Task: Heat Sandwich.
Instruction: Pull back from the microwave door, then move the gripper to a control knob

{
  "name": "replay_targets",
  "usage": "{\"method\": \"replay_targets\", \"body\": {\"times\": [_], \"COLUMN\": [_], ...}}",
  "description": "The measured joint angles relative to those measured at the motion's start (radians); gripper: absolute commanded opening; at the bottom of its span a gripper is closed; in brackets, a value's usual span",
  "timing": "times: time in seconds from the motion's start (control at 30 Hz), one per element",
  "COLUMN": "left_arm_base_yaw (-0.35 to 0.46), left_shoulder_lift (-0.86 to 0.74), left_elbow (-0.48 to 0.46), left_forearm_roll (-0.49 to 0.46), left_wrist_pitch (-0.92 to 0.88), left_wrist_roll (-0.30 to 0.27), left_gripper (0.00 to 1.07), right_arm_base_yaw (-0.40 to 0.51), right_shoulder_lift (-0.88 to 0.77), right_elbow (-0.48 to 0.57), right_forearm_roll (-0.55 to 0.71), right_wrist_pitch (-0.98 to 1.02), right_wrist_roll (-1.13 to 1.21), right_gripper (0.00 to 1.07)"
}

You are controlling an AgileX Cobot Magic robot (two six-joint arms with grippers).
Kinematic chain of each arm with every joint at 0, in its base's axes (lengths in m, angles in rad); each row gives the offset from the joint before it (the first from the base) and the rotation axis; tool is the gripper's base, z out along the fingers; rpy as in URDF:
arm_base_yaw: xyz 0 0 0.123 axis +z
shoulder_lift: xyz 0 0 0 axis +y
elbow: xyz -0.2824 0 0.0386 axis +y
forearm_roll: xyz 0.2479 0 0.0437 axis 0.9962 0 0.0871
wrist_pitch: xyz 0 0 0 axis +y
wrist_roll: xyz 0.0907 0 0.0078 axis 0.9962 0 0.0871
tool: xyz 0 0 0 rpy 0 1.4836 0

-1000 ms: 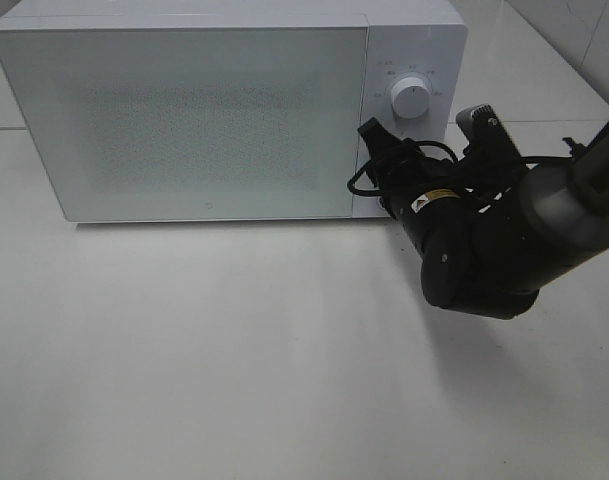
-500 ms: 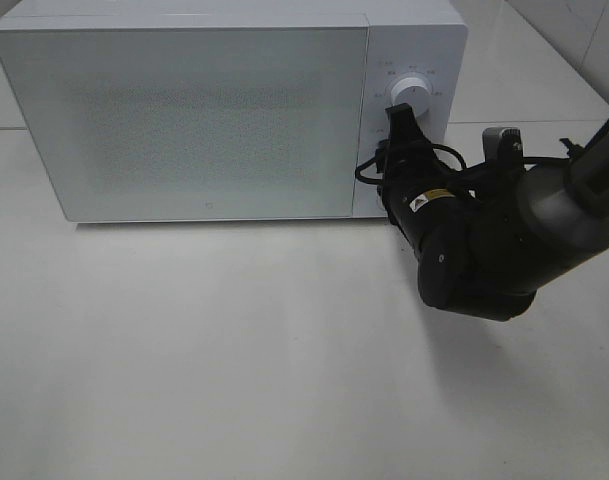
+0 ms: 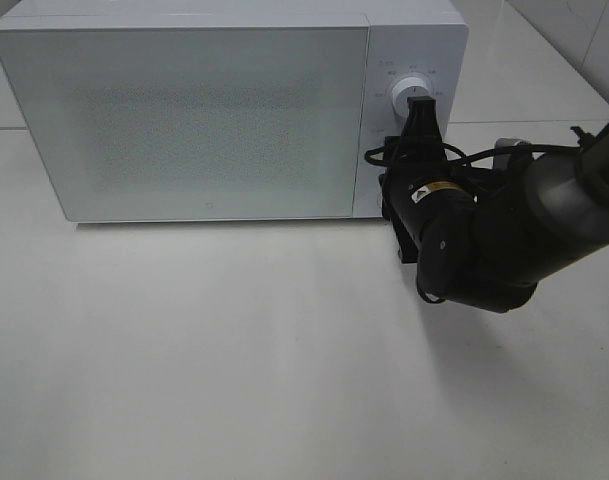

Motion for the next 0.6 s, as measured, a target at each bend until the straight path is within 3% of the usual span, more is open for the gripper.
{"method": "replay_targets", "body": {"times": [0.6], "left_arm_base_yaw": [0.000], "left_shoulder_lift": [0.000], "left_elbow": [0.000], "left_forearm_roll": [0.000], "left_wrist_pitch": [0.000], "left_wrist_roll": [0.000], "left_gripper": [0.98], "right_arm_base_yaw": [0.000], "right_shoulder_lift": [-0.001], "right_elbow": [-0.002], "right_forearm_roll": [0.006], "right_wrist_pitch": [0.005], "right_wrist_roll": [0.057], "right_gripper": [0.25]}}
